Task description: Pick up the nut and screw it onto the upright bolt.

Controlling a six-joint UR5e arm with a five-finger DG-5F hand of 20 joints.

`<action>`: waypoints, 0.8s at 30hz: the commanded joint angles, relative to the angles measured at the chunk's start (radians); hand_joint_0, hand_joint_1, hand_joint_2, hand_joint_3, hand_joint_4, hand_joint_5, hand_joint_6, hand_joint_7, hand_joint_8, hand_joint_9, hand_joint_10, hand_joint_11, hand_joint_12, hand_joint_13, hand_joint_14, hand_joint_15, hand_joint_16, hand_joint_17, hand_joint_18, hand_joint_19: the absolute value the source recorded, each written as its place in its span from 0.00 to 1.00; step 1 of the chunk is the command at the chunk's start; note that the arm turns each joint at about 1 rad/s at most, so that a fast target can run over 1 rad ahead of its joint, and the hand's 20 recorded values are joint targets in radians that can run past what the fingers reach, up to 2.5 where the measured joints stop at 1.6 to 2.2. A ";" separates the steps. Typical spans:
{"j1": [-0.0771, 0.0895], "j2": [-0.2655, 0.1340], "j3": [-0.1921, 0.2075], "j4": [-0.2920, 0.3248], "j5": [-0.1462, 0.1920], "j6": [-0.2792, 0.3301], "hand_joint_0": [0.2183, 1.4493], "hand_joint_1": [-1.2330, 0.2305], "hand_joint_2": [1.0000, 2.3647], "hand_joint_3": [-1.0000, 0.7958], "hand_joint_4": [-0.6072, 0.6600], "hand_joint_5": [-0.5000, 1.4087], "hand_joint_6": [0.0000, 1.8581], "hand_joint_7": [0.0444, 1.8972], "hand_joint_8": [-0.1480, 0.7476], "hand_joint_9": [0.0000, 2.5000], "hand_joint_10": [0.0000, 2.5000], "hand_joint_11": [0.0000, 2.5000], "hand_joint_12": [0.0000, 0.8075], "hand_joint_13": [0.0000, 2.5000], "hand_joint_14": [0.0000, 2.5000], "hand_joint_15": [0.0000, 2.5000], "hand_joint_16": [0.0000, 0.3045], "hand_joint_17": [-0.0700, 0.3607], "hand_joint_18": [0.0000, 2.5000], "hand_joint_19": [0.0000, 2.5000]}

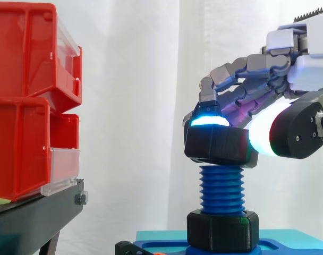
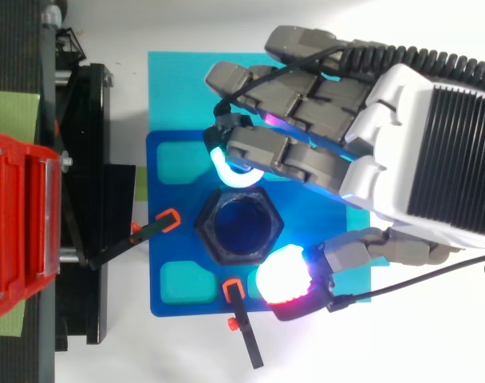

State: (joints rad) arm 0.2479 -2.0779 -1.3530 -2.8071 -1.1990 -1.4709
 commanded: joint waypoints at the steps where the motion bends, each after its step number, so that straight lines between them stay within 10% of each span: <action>1: -0.001 -0.001 0.000 0.000 0.001 0.000 0.27 0.45 0.01 0.32 0.74 0.17 0.32 0.64 0.54 0.21 0.00 0.00 0.37 0.29 0.00 0.01 0.11 0.33 0.22 0.00; 24: -0.009 -0.027 0.002 -0.015 -0.001 0.007 0.27 0.45 0.01 0.32 0.74 0.17 0.32 0.64 0.54 0.21 0.00 0.00 0.37 0.29 0.00 0.01 0.10 0.33 0.22 0.00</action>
State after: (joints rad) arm 0.2404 -2.1044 -1.3512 -2.8214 -1.1977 -1.4636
